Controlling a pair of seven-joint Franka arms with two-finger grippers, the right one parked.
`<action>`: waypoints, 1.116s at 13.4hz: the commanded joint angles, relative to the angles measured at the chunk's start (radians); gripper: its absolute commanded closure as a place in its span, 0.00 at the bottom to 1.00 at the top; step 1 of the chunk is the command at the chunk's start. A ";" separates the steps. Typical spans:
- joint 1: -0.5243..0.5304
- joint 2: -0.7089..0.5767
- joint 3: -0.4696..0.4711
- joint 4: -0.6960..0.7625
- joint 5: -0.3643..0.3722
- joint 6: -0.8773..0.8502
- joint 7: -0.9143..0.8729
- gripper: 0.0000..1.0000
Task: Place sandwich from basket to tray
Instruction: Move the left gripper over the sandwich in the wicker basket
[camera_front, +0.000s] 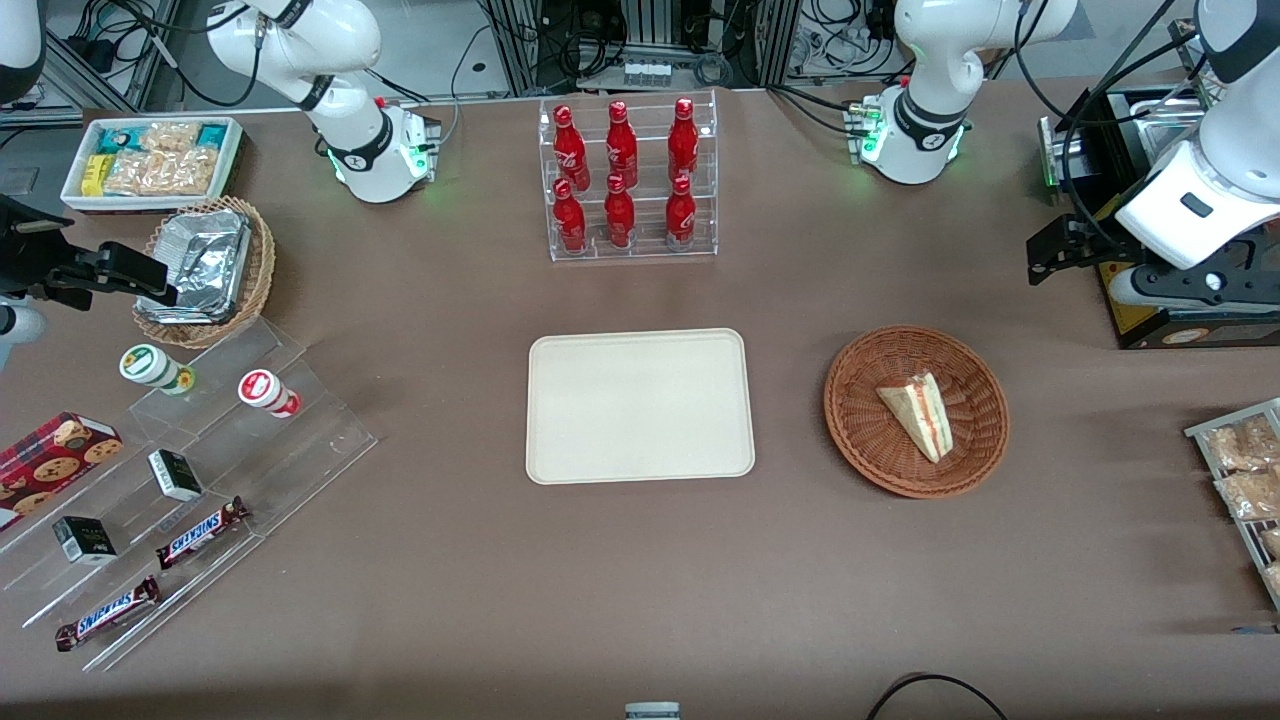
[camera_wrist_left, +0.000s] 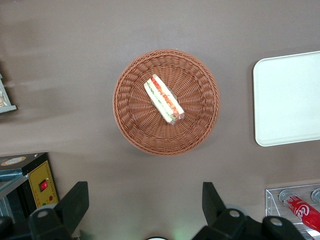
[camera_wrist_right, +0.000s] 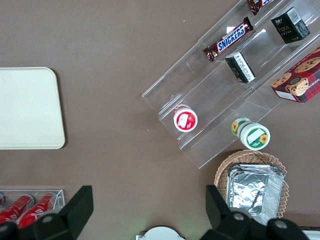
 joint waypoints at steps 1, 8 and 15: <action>-0.001 0.005 0.001 0.008 -0.001 -0.001 0.018 0.00; -0.007 0.018 0.000 -0.187 -0.001 0.106 0.010 0.00; -0.042 0.010 -0.010 -0.514 -0.001 0.475 -0.046 0.00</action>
